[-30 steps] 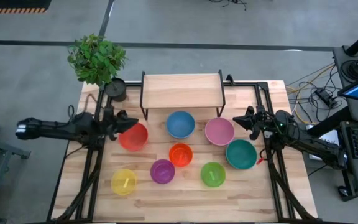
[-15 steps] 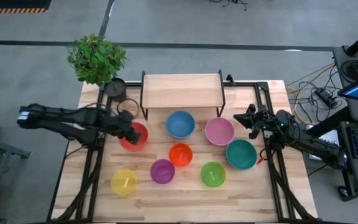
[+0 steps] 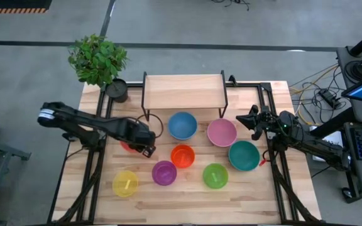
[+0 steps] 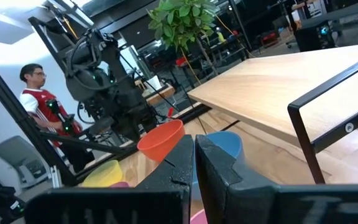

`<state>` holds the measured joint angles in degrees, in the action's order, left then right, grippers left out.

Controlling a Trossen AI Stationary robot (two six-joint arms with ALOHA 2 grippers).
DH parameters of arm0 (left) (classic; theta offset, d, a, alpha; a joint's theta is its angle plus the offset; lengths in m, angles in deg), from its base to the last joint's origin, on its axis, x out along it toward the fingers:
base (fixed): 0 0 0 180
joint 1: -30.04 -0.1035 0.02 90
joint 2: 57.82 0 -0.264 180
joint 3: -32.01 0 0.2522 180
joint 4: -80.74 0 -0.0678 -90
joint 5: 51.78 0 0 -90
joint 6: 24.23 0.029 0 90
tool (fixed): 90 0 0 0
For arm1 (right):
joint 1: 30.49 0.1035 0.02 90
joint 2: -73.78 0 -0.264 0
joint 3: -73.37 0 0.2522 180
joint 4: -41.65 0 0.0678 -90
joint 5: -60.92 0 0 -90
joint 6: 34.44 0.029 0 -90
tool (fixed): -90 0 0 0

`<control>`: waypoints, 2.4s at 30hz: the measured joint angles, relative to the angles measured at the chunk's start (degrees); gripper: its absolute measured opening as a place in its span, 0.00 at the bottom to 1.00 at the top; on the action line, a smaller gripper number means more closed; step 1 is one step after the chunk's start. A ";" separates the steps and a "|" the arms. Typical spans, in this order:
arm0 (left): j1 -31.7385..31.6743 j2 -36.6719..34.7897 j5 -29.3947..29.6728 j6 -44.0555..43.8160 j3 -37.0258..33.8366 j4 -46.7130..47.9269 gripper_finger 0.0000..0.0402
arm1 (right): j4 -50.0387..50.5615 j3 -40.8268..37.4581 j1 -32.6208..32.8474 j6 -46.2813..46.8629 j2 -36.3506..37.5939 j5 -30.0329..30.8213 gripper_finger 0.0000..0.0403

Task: Place and stack bowls onto a shelf
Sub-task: Put the large orange bowl on the shelf

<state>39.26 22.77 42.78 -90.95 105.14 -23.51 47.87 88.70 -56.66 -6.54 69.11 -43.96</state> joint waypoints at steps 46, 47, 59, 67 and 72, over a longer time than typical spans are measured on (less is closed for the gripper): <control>1.79 12.45 3.93 5.79 -0.96 -6.09 0.03 | 1.34 0.00 0.00 -1.60 -0.03 0.07 0.02; 2.03 12.03 3.93 5.79 -0.85 -6.04 0.02 | 1.33 0.00 0.00 -1.60 -0.03 0.05 0.02; 9.39 9.73 -1.42 22.65 13.83 5.02 0.00 | 1.33 0.00 0.01 -1.92 -0.04 0.26 0.02; 13.20 11.11 3.11 39.20 30.09 13.31 0.00 | 1.73 0.00 0.02 -1.95 -0.13 1.45 0.02; 11.96 11.17 11.45 47.77 37.79 13.42 0.00 | 2.41 0.00 0.02 -2.32 -0.66 1.52 0.02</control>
<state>51.22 33.94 54.23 -43.18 142.94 -10.09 50.29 88.70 -56.64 -8.86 68.45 -42.45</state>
